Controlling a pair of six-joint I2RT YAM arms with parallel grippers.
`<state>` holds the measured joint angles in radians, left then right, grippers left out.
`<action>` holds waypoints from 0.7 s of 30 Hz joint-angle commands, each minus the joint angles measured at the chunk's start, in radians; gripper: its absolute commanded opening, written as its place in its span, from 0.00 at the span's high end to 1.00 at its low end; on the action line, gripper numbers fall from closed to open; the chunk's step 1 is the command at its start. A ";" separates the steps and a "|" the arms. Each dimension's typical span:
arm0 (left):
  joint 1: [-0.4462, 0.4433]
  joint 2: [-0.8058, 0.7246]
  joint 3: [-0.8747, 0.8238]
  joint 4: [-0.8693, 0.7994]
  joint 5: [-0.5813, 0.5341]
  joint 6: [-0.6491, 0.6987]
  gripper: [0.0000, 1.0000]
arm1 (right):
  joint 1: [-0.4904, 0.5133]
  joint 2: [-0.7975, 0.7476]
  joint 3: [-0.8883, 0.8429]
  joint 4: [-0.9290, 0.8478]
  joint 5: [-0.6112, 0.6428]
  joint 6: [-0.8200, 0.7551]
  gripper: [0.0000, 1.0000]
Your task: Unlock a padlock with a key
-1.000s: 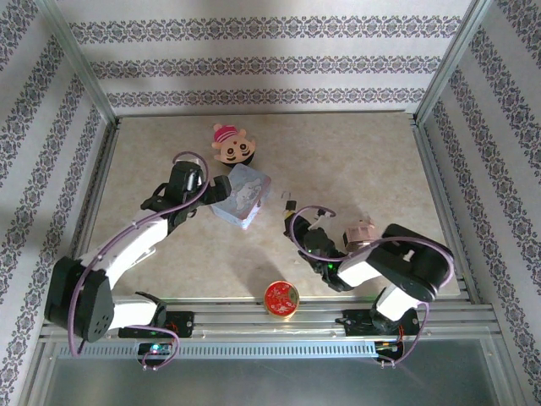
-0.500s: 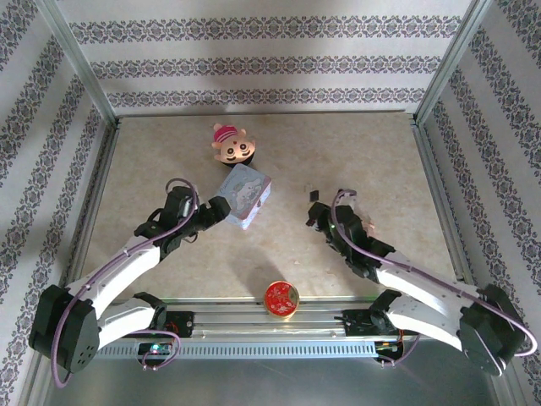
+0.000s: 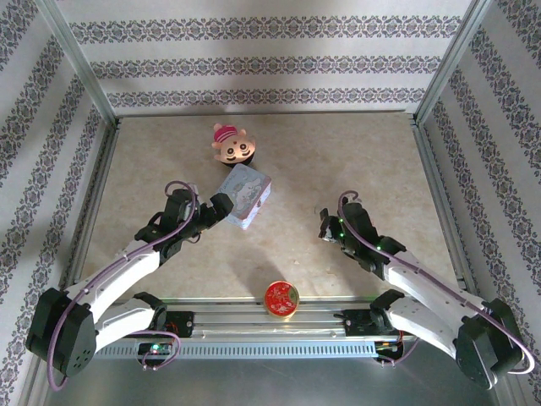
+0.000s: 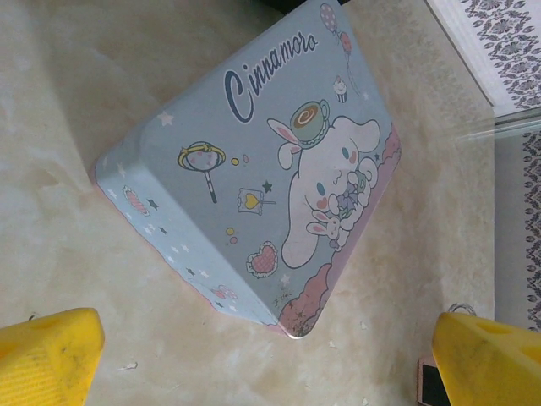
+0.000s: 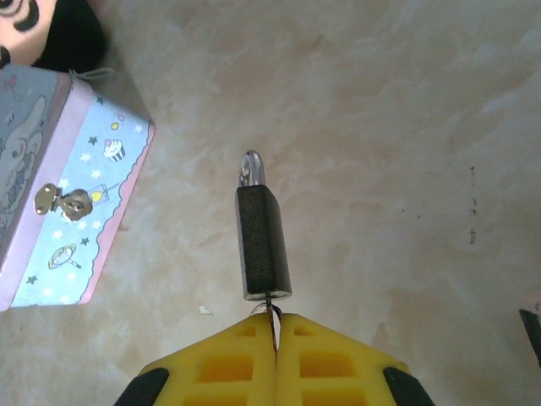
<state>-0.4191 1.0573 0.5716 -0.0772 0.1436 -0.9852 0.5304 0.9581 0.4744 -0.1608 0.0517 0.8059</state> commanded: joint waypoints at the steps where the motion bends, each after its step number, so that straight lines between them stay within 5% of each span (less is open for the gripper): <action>1: -0.011 -0.014 -0.023 0.042 -0.027 -0.033 0.01 | -0.015 0.051 0.061 -0.020 -0.097 -0.055 0.99; 12: -0.011 0.012 -0.035 0.061 -0.009 -0.048 0.01 | -0.056 0.300 0.170 0.013 -0.283 -0.124 0.97; 21: -0.011 0.045 -0.040 0.093 -0.006 -0.053 0.01 | -0.088 0.404 0.176 0.044 -0.291 -0.104 0.95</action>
<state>-0.4191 1.0935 0.5385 -0.0303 0.1352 -1.0187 0.4534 1.3464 0.6258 -0.1528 -0.2211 0.7033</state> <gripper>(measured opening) 0.993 0.050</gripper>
